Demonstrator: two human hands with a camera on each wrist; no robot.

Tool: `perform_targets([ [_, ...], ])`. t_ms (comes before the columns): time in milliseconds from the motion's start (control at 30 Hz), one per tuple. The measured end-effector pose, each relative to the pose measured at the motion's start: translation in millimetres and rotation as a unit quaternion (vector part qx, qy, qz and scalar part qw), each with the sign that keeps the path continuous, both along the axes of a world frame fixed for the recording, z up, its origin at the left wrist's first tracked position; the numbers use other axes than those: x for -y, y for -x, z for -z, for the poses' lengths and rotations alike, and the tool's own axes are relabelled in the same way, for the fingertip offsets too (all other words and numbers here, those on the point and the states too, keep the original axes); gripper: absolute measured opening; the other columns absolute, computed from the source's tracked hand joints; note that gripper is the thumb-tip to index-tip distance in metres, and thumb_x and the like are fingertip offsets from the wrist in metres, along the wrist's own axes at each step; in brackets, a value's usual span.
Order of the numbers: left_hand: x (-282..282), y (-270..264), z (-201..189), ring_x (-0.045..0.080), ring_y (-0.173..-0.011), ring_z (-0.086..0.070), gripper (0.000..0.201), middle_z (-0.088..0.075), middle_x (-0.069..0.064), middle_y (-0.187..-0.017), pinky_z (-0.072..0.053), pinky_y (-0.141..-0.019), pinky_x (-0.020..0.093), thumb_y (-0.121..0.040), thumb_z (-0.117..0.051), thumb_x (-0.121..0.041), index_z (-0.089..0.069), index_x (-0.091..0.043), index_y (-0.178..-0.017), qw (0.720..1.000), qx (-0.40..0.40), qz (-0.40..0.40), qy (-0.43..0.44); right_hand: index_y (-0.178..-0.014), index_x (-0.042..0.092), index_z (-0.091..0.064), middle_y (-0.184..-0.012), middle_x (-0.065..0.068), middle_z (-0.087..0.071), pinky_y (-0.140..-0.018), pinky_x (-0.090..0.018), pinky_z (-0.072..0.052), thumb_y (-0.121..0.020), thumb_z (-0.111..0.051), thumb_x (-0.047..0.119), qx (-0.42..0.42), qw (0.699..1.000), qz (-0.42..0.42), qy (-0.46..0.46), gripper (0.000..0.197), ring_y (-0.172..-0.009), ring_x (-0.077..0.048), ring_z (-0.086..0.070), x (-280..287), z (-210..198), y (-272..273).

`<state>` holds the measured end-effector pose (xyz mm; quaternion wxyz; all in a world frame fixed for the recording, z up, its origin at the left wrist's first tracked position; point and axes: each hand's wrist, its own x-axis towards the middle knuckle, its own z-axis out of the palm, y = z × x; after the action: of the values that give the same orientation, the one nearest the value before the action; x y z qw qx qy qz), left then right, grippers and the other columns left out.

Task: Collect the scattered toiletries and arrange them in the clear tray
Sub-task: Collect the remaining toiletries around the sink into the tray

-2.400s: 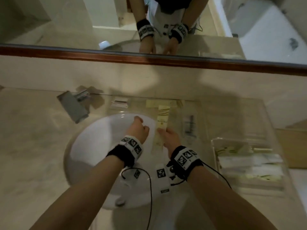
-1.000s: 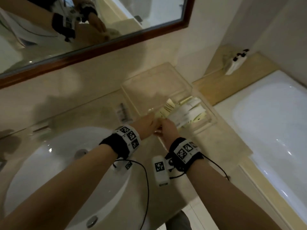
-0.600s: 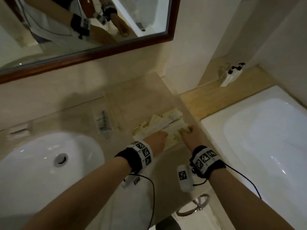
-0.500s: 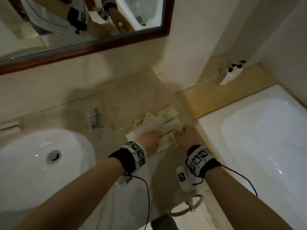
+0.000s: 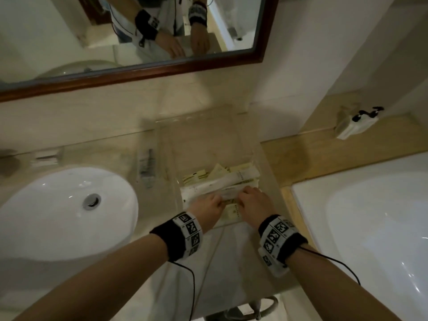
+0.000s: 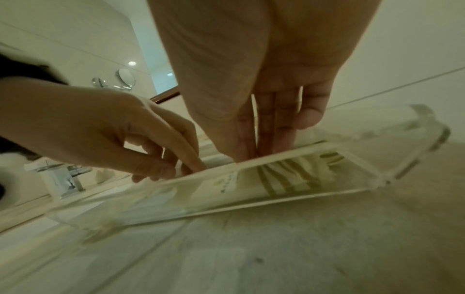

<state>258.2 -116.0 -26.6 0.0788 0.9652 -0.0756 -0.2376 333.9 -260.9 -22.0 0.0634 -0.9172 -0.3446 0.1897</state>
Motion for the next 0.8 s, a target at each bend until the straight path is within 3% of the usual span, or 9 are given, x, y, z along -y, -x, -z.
perform_targets([
  [67, 1, -2, 5, 0.031, -0.092, -0.059, 0.059, -0.057, 0.013, -0.115, -0.052, -0.071, 0.039, -0.089, -0.008, -0.03, -0.052, -0.008, -0.121, 1.0, 0.005, -0.017, 0.001, -0.103, 0.01, -0.06, -0.111, -0.008, -0.057, -0.084, -0.036, -0.045, -0.091, -0.045, 0.022, -0.011, 1.0, 0.01, -0.023, 0.023, -0.1, -0.027, -0.055, 0, -3, -3],
  [100, 1, -2, 2, 0.031, -0.092, -0.058, 0.058, -0.056, 0.011, -0.116, -0.05, -0.069, 0.038, -0.088, -0.007, -0.029, -0.051, -0.009, -0.121, 0.999, 0.026, -0.024, -0.006, -0.1, 0.009, -0.06, -0.108, -0.009, -0.058, -0.079, -0.034, -0.046, -0.091, -0.046, 0.022, -0.009, 0.998, 0.02, -0.051, 0.022, -0.096, -0.028, -0.058, -1, -4, -5],
  [200, -3, -4, -12, 0.031, -0.106, -0.055, 0.036, -0.051, 0.01, -0.124, -0.045, -0.081, 0.039, -0.092, -0.038, -0.014, -0.05, -0.01, -0.125, 0.993, 0.106, -0.056, -0.001, -0.099, 0.006, -0.059, -0.103, -0.011, -0.06, -0.07, -0.034, -0.049, -0.087, -0.052, 0.017, 0.025, 0.987, 0.045, -0.15, 0.018, -0.088, -0.031, -0.06, -3, -7, -11],
  [267, -11, -5, -16, 0.028, -0.124, -0.042, 0.044, -0.042, 0.007, -0.137, -0.034, -0.102, 0.038, -0.091, -0.044, -0.018, -0.039, -0.013, -0.134, 0.984, 0.121, -0.124, -0.025, -0.113, 0.008, -0.054, -0.118, -0.011, -0.056, -0.085, -0.04, -0.048, -0.085, -0.054, 0.016, 0.031, 0.985, 0.055, -0.162, 0.03, -0.107, -0.03, -0.053, -7, -8, -17],
  [333, -22, -6, -16, 0.026, -0.132, -0.032, 0.052, -0.035, 0.004, -0.143, -0.025, -0.111, 0.037, -0.09, -0.044, -0.024, -0.029, -0.015, -0.14, 0.973, 0.101, -0.2, -0.05, -0.13, 0.013, -0.042, -0.137, -0.007, -0.044, -0.104, -0.042, -0.035, -0.085, -0.052, 0.02, 0.001, 0.993, 0.052, -0.106, 0.047, -0.128, -0.028, -0.036, -13, -7, -23],
  [433, -34, -3, -10, 0.026, -0.128, -0.035, 0.05, -0.042, 0.006, -0.137, -0.026, -0.108, 0.038, -0.09, -0.046, -0.032, -0.034, -0.012, -0.135, 0.973, 0.06, -0.215, -0.061, -0.136, 0.021, -0.036, -0.143, -0.002, -0.038, -0.111, -0.042, -0.019, -0.085, -0.05, 0.03, -0.029, 0.999, 0.016, -0.024, 0.054, -0.134, -0.026, -0.026, -23, -2, -30],
  [567, -36, 7, -9, 0.027, -0.119, -0.045, 0.035, -0.048, 0.009, -0.125, -0.036, -0.101, 0.035, -0.09, -0.048, -0.025, -0.045, -0.009, -0.12, 0.985, 0.034, -0.17, -0.019, -0.111, 0.017, -0.055, -0.116, -0.007, -0.052, -0.099, -0.04, -0.028, -0.079, -0.054, 0.032, 0.018, 0.999, -0.04, 0.006, 0.035, -0.111, -0.028, -0.042, -25, 0, -28],
  [733, -30, 12, -26, 0.028, -0.1, -0.058, 0.028, -0.058, 0.008, -0.113, -0.044, -0.084, 0.034, -0.088, -0.051, -0.023, -0.047, -0.01, -0.112, 0.986, 0.021, -0.162, 0.013, -0.1, 0.012, -0.055, -0.1, -0.006, -0.06, -0.103, -0.04, -0.032, -0.072, -0.036, 0.035, -0.047, 0.995, -0.086, 0.006, 0.041, -0.097, -0.026, -0.052, -16, -7, -25],
  [800, -30, 15, -30, 0.028, -0.098, -0.059, 0.031, -0.06, 0.007, -0.112, -0.044, -0.086, 0.033, -0.088, -0.05, -0.032, -0.047, -0.012, -0.112, 0.989, 0.009, -0.147, 0.015, -0.099, 0.013, -0.055, -0.098, -0.004, -0.062, -0.101, -0.042, -0.034, -0.074, -0.037, 0.042, -0.058, 0.993, -0.105, 0.006, 0.042, -0.095, -0.025, -0.055, -10, -10, -26],
])
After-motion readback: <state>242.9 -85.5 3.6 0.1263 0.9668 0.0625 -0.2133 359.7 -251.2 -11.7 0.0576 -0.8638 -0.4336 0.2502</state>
